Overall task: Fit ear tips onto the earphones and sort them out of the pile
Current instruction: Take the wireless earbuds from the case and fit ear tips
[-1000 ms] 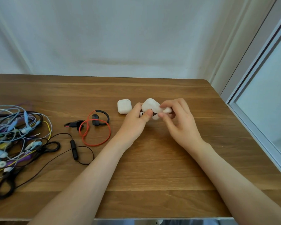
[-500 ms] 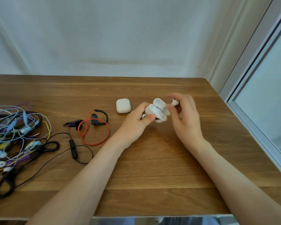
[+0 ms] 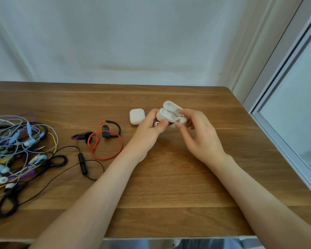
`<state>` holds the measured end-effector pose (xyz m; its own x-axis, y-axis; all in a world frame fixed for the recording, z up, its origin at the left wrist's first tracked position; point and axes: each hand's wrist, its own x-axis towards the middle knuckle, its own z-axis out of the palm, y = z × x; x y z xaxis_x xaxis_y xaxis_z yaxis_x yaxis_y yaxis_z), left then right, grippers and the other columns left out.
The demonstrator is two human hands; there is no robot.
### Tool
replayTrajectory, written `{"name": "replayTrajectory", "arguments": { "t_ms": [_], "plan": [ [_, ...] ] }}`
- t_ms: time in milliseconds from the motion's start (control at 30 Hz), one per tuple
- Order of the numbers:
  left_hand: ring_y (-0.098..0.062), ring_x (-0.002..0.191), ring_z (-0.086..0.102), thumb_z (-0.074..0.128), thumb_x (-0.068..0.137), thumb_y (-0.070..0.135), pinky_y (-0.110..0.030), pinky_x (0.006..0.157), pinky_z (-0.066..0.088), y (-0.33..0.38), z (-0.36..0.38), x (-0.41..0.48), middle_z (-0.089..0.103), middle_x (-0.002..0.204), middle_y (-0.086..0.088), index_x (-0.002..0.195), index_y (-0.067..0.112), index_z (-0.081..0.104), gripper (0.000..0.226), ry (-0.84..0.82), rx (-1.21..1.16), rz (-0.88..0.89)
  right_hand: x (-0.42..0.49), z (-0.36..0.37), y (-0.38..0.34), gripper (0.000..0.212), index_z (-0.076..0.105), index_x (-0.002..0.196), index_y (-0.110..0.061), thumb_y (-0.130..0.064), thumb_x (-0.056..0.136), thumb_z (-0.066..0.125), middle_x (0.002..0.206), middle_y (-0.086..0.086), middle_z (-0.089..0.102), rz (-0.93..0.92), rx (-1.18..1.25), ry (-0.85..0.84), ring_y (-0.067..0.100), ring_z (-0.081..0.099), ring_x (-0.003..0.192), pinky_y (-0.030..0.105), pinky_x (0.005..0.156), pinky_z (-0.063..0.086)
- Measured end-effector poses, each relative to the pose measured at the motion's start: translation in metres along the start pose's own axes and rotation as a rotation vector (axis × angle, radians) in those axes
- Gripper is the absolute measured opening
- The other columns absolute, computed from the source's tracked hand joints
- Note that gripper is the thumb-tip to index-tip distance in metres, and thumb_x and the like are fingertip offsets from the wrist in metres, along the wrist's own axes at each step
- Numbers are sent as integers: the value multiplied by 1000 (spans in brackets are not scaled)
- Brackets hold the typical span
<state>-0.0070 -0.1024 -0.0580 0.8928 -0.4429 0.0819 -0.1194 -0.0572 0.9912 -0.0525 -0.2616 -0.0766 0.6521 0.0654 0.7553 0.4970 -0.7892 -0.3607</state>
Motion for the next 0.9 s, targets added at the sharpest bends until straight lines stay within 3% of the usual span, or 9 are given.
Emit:
{"name": "replayTrajectory", "arguments": {
  "t_ms": [67, 167, 233, 367, 900],
  "plan": [
    [-3, 102, 54, 50, 99, 20, -17, 80, 40, 0, 0, -1, 61, 105, 11, 111, 26, 56, 15, -28, 11, -1, -1, 0, -1, 26, 53, 110, -9, -28, 92, 55, 95, -6, 57, 61, 18, -3, 3, 50, 79, 16, 69, 45],
    [0, 99, 54, 51, 98, 20, -17, 81, 41, 0, 0, -2, 61, 104, 12, 112, 27, 56, 16, -55, 42, 10, 0, -3, -3, 23, 55, 98, -13, -35, 93, 52, 81, -3, 59, 142, 22, -16, 12, 54, 67, 28, 56, 48],
    [2, 97, 54, 51, 98, 21, -18, 83, 41, 0, 0, -2, 61, 104, 12, 112, 28, 57, 17, -66, 55, 13, 1, -4, -4, 20, 55, 97, -14, -33, 92, 56, 77, -1, 60, 215, 44, -25, 12, 55, 66, 32, 57, 48],
    [2, 97, 55, 52, 98, 21, -18, 85, 43, 0, 1, -2, 61, 104, 11, 112, 28, 57, 17, -68, 75, 17, 1, -5, -5, 20, 45, 98, -24, -29, 90, 63, 71, 4, 57, 338, 132, -42, 16, 52, 66, 27, 58, 42],
    [5, 93, 54, 51, 98, 21, -14, 80, 41, 0, 2, -2, 61, 102, 14, 111, 29, 56, 16, -34, 61, 12, 2, -7, -4, 22, 57, 94, -14, -36, 90, 54, 73, 0, 56, 230, 20, -35, 15, 51, 65, 36, 56, 48]
  ]
}}
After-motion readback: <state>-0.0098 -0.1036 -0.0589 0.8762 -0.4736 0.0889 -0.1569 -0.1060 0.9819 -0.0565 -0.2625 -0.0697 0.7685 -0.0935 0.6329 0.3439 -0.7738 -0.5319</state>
